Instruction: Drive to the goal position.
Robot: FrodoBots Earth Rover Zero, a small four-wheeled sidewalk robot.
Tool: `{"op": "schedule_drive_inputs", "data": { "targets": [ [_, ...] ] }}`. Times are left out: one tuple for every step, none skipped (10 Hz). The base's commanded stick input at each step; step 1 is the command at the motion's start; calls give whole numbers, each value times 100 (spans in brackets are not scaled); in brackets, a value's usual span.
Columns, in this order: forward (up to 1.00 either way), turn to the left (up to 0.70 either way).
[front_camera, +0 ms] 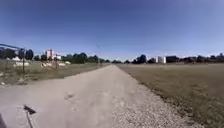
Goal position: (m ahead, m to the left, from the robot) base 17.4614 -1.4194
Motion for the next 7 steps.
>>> {"op": "schedule_drive_inputs", "data": {
  "targets": [
    [69,3],
    [69,3],
    [69,3],
    [69,3],
    [69,3],
    [69,3],
    [69,3]
  ]
}}
